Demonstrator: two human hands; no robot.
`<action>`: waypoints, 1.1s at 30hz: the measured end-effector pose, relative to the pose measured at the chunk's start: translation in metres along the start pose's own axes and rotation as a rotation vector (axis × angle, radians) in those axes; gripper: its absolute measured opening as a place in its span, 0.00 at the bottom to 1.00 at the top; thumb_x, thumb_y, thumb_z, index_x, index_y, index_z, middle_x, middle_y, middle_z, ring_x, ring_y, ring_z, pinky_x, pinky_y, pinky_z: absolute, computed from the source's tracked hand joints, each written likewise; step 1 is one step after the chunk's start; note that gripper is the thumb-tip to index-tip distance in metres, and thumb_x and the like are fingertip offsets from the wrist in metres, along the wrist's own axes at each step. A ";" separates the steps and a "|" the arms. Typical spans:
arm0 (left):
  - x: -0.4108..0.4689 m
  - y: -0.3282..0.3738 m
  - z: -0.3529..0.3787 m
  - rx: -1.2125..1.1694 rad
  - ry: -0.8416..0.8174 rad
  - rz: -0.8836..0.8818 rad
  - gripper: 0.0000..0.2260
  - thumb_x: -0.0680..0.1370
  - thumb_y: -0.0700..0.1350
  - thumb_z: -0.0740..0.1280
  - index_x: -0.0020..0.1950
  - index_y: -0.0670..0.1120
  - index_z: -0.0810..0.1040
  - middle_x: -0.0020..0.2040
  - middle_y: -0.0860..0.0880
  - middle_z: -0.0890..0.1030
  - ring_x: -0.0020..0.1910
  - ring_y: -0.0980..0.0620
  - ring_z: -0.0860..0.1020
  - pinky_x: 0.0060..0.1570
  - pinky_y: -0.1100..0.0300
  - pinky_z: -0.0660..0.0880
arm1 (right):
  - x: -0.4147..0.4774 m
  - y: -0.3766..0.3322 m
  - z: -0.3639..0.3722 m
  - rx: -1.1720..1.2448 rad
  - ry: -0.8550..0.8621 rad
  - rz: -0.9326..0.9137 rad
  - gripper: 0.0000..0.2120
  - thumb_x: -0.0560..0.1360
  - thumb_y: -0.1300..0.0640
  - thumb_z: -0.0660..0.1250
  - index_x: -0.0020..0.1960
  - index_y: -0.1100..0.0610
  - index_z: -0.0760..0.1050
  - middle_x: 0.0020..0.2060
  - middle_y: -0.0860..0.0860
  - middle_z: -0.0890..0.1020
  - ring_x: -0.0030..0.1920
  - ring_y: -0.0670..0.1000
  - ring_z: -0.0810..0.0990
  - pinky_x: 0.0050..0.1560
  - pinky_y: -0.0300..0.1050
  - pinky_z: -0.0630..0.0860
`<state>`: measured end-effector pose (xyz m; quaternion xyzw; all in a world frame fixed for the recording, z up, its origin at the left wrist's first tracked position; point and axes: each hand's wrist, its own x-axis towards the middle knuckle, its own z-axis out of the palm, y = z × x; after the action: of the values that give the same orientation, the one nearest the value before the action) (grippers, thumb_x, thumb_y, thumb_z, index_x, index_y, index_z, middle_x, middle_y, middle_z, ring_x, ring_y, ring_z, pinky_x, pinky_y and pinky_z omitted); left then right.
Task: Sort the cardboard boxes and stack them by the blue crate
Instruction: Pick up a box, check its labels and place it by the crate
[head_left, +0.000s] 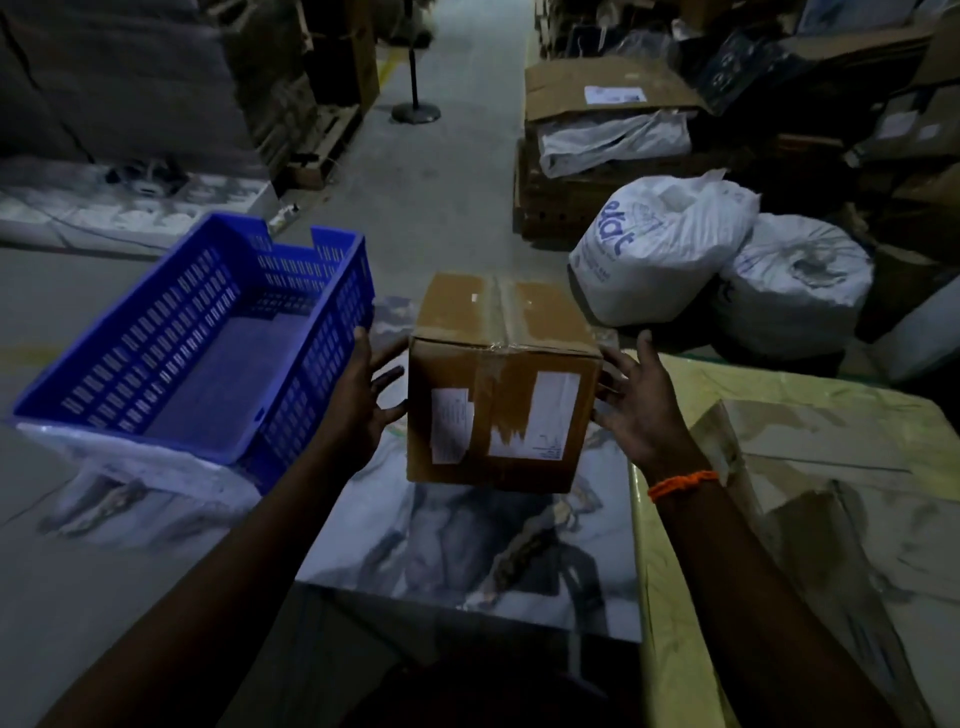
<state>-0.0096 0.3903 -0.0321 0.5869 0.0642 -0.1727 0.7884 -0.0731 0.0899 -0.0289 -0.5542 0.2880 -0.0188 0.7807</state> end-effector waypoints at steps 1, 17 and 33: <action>-0.004 -0.007 -0.005 -0.024 -0.001 -0.020 0.26 0.82 0.68 0.52 0.66 0.54 0.80 0.72 0.52 0.76 0.74 0.48 0.70 0.72 0.36 0.66 | -0.005 0.008 -0.001 -0.008 0.014 0.003 0.31 0.82 0.31 0.51 0.64 0.53 0.80 0.55 0.53 0.84 0.58 0.55 0.80 0.53 0.53 0.76; -0.080 -0.100 -0.060 -0.160 0.003 -0.302 0.37 0.80 0.70 0.51 0.70 0.43 0.78 0.68 0.46 0.80 0.71 0.46 0.74 0.72 0.37 0.67 | -0.071 0.110 -0.037 -0.030 0.124 0.120 0.33 0.83 0.32 0.50 0.66 0.53 0.81 0.60 0.56 0.84 0.64 0.59 0.79 0.61 0.57 0.78; -0.072 -0.095 -0.054 0.002 0.072 -0.239 0.29 0.83 0.66 0.53 0.68 0.47 0.78 0.63 0.48 0.83 0.63 0.48 0.81 0.62 0.44 0.77 | -0.057 0.111 -0.047 -0.068 0.115 0.081 0.31 0.83 0.33 0.53 0.68 0.55 0.79 0.61 0.54 0.84 0.62 0.55 0.81 0.59 0.56 0.78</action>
<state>-0.1042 0.4314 -0.1119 0.5816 0.1617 -0.2445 0.7588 -0.1750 0.1122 -0.1118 -0.5662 0.3548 -0.0092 0.7439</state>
